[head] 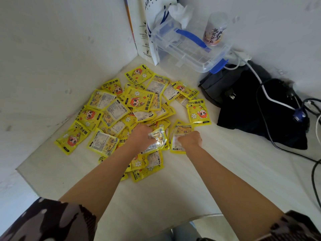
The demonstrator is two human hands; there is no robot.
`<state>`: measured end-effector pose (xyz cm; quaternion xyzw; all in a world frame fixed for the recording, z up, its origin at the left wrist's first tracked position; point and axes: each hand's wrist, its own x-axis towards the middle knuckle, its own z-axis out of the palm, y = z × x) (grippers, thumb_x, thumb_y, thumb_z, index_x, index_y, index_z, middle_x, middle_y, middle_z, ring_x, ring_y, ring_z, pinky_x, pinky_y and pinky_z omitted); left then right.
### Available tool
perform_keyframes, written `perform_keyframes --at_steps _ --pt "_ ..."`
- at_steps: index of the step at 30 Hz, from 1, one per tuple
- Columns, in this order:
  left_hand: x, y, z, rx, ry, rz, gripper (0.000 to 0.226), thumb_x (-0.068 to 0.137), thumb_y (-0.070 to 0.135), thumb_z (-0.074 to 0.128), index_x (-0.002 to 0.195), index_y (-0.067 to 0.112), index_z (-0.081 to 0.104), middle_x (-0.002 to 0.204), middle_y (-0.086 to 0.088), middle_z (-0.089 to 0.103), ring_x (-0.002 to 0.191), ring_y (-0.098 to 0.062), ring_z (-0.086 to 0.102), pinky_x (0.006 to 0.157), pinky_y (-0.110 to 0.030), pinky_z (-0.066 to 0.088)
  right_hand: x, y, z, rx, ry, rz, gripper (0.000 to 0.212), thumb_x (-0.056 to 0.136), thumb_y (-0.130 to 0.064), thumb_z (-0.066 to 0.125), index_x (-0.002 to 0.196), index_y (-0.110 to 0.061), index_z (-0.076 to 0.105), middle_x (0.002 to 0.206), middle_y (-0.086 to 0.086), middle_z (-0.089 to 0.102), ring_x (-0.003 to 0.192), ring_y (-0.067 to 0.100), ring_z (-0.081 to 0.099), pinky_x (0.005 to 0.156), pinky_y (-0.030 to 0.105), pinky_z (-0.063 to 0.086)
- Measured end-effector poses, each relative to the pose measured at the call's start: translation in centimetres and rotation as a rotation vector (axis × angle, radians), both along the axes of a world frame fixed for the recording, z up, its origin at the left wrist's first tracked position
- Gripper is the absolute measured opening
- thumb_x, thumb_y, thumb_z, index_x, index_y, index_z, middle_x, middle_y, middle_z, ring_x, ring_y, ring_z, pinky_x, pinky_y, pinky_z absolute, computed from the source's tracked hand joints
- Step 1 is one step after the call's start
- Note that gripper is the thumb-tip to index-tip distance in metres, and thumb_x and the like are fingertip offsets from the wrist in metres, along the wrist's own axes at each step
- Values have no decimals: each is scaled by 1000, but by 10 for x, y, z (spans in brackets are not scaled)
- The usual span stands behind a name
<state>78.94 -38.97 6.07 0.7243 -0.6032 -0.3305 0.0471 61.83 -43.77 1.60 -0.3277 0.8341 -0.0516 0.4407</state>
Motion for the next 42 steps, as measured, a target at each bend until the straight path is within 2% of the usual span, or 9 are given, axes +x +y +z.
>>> perform_keyframes --at_steps 3,9,16,23,27,30,34,38,42 --pt "-2 1 1 -5 2 27 43 87 26 65 113 -7 61 99 -12 53 115 -31 48 99 -32 33 -2 2 -2 -7 -9 22 46 62 -20 72 107 -14 64 109 9 65 96 30 65 79 34 56" --pt "2 7 2 -16 67 81 48 89 27 64 130 3 53 139 -9 50 122 -26 50 97 -35 41 -11 8 8 -73 -96 43 38 71 -16 70 108 -9 62 110 14 63 84 29 60 63 29 44" --pt "11 7 11 -130 223 344 35 90 27 62 119 7 57 108 -10 63 97 -27 60 71 -29 43 -22 9 20 -200 -173 102 37 79 -16 70 111 -8 53 100 8 60 80 24 54 63 29 41" --pt "27 -12 30 -263 433 603 12 88 18 65 97 11 65 85 0 65 73 -11 58 68 -28 43 -41 -17 37 -334 -136 173 41 83 -15 64 121 -11 49 105 8 62 82 23 55 67 29 43" --pt "44 -44 38 -272 301 526 21 80 10 69 98 11 58 87 -4 60 72 -16 53 60 -25 42 -53 -40 42 -353 -56 230 37 83 -18 66 116 -8 55 103 9 62 82 23 55 66 27 40" --pt "53 -70 41 -279 207 425 32 79 6 70 107 11 55 98 -2 57 85 -18 53 70 -28 41 -59 -57 38 -342 -25 224 35 83 -20 68 114 -8 58 107 12 65 95 30 62 68 29 44" --pt "64 -100 36 -237 77 243 37 80 1 66 105 19 45 95 -10 57 71 -25 53 58 -35 46 -63 -74 30 -299 -2 209 36 83 -22 69 115 -9 58 110 13 65 102 32 63 80 37 52" --pt "70 -123 25 -181 -103 11 51 84 3 62 127 20 41 107 -9 59 89 -29 59 75 -39 49 -63 -84 20 -225 98 292 47 82 -30 65 123 -10 54 123 16 54 117 34 48 90 36 43" --pt "74 -140 14 -139 -288 -170 39 87 9 61 125 8 52 129 -14 52 118 -29 48 92 -39 42 -54 -89 19 -138 177 343 58 84 -31 65 132 -8 41 134 20 40 121 36 40 91 35 39"
